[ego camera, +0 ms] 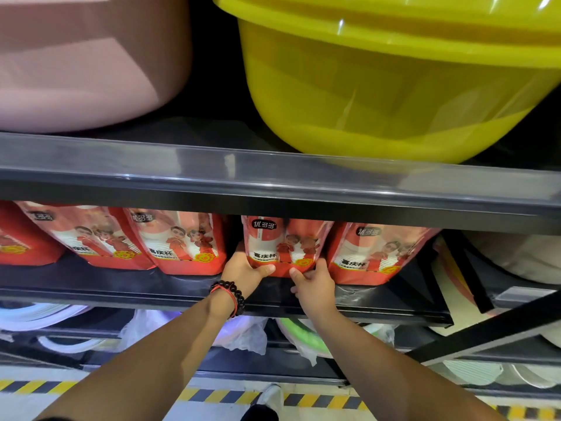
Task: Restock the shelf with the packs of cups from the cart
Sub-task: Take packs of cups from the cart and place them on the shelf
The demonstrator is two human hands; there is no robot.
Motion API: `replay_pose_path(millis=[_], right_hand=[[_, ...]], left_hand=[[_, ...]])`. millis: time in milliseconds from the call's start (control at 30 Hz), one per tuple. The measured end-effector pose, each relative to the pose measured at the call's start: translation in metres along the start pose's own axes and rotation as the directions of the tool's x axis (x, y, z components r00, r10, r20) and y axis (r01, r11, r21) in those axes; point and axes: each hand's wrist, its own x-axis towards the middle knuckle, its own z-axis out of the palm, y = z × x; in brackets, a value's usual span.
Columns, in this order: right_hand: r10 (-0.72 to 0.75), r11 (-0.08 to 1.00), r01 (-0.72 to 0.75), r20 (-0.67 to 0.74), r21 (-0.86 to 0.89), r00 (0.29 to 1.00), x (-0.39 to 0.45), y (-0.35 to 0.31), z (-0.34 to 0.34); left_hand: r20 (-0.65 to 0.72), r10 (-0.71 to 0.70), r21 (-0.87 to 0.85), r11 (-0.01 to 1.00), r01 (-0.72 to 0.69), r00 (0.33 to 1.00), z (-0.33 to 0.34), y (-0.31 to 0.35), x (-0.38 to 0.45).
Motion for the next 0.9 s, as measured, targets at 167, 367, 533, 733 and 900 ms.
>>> replay_pose_path(millis=[167, 367, 533, 733, 900], right_hand=[[-0.006, 1.000, 0.006, 0.007, -0.021, 1.000, -0.003, -0.007, 0.002], [-0.006, 0.966, -0.004, 0.038, 0.258, 0.999, -0.039, 0.022, -0.025], [-0.004, 0.997, 0.030, -0.366, 0.066, 0.931, -0.026, 0.059, -0.112], [-0.042, 0.953, 0.009, -0.102, -0.302, 0.994, 0.028, 0.050, -0.161], [-0.005, 0.943, 0.020, 0.048, -0.331, 0.999, 0.053, 0.041, -0.159]], left_hand=[[-0.045, 0.002, 0.004, 1.000, -0.002, 0.999, 0.001, 0.003, -0.007], [-0.294, -0.151, -0.082, 0.988, 0.133, 0.944, 0.014, 0.001, -0.037], [-0.195, -0.040, -0.060, 0.998, 0.029, 0.980, 0.041, 0.012, -0.074], [0.291, -0.171, 0.064, 0.985, 0.159, 0.941, 0.109, 0.050, -0.067], [0.191, -0.316, -0.061, 0.941, 0.333, 0.929, 0.136, 0.078, -0.042]])
